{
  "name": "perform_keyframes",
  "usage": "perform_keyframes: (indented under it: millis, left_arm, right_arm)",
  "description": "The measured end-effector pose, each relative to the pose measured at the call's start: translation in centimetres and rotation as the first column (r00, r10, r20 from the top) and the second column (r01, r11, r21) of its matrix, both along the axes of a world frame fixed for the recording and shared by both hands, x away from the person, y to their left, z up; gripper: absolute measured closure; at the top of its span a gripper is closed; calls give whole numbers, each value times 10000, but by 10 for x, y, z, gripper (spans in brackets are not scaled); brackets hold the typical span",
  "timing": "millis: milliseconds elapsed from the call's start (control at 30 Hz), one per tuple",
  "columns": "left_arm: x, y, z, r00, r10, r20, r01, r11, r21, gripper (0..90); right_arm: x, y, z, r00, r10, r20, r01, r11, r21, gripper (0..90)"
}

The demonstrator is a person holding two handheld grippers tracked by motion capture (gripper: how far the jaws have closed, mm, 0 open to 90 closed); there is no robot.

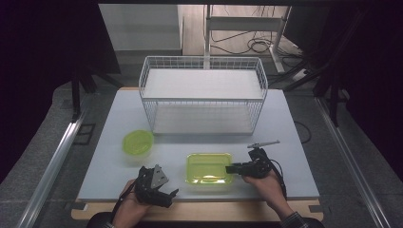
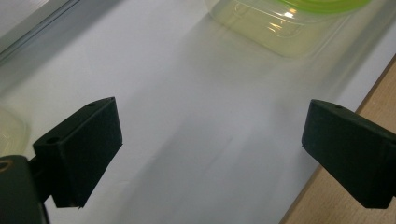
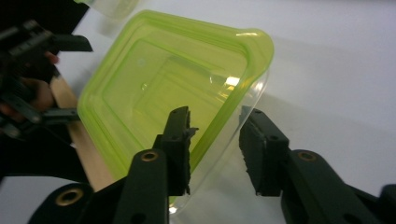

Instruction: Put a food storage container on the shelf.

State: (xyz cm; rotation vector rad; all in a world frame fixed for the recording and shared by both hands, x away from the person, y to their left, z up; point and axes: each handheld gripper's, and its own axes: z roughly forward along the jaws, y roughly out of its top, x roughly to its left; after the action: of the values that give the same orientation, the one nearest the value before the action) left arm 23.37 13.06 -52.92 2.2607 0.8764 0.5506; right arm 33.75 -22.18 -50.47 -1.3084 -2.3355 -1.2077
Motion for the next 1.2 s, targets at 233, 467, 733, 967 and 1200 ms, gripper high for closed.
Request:
perform_keyframes:
  millis: [233,467,733,967,1200]
  left_arm:
    - [0,1,1,10000,-32,70,31,9999,101,50]
    - [-1,2,2,9999,-4,146,4,10000,-17,49]
    - [-1,2,2,9998,35,198,-34,10000,-45,49]
    - [-1,3,2,9997,96,210,-93,9999,-143,47]
    - [-1,2,2,9998,51,203,-51,10000,-18,46]
  right_arm:
    - [4,-2,-2,9941,-28,-1081,158,9928,1188,793]
    - [1,1,4,9967,98,-808,-6,9936,1128,802]
    - [1,-5,13,9986,-177,-506,255,9873,1566,802]
    - [2,-8,22,9996,-274,-123,292,9810,1918,801]
    - [6,-16,31,9980,-605,195,546,9728,2251,801]
